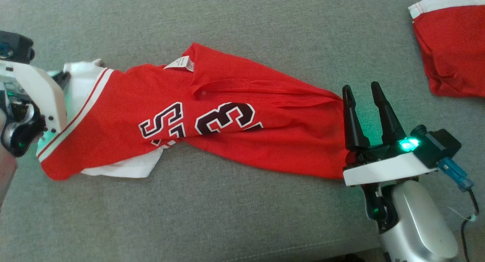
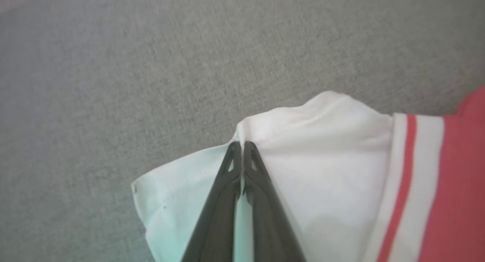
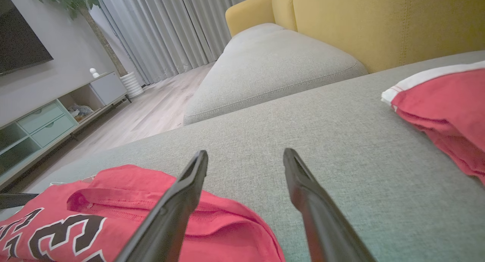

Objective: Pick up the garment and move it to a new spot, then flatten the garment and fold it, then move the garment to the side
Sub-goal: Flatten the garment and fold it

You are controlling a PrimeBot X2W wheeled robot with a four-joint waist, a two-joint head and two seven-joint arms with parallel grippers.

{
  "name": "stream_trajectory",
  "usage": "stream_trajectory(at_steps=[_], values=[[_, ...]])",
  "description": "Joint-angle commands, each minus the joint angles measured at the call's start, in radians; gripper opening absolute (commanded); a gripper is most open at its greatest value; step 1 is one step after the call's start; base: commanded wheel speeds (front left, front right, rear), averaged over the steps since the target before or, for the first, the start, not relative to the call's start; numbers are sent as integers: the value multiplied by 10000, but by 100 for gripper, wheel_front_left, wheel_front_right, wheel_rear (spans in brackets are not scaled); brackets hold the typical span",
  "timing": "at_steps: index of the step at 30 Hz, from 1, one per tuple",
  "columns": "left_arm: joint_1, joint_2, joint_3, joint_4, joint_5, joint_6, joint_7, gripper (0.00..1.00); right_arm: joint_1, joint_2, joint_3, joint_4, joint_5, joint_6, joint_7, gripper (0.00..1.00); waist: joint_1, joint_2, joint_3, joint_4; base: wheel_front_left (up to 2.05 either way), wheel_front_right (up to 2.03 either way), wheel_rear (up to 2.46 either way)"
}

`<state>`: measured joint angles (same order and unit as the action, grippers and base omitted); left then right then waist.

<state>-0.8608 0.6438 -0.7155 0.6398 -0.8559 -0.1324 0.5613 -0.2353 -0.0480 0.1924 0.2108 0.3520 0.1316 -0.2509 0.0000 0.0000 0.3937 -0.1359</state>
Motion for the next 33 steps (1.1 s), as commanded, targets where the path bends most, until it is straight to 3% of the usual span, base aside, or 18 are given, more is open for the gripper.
stream_trajectory(at_steps=[1,9,13,19,20,21,26,33], values=[[-388,499,232,-163,221,18,-531,0,-184,-22,203,-317,68,-9,-109,100,0,0,-9,-26,0,0,0],[-2197,72,410,346,1856,90,-4867,0,-306,-22,353,-336,176,-9,-109,100,0,0,40,-279,0,0,0],[-3316,-312,201,823,2591,102,-5922,0,-350,-22,415,-371,281,-9,-109,100,0,0,176,-447,0,0,0],[-5033,-1067,-113,1942,3413,318,-6632,0,-450,-22,631,-423,501,-9,-109,100,0,0,401,-767,0,0,0],[-5194,-1224,-112,2212,3376,311,-6581,43,-456,-22,645,-436,541,-9,-109,100,0,0,415,-808,0,0,0],[-5348,-1365,-145,2442,3375,297,-6554,100,-452,-22,641,-448,576,-9,-109,100,0,0,426,-838,0,0,0],[-5810,-1767,-302,3327,3542,287,-7080,100,-420,-22,630,-470,632,-9,-109,100,0,0,393,-881,0,0,0],[-4882,-2104,-310,4083,3148,124,-7987,100,-286,-22,420,-322,356,-9,-109,100,0,0,-279,-396,0,0,0]])
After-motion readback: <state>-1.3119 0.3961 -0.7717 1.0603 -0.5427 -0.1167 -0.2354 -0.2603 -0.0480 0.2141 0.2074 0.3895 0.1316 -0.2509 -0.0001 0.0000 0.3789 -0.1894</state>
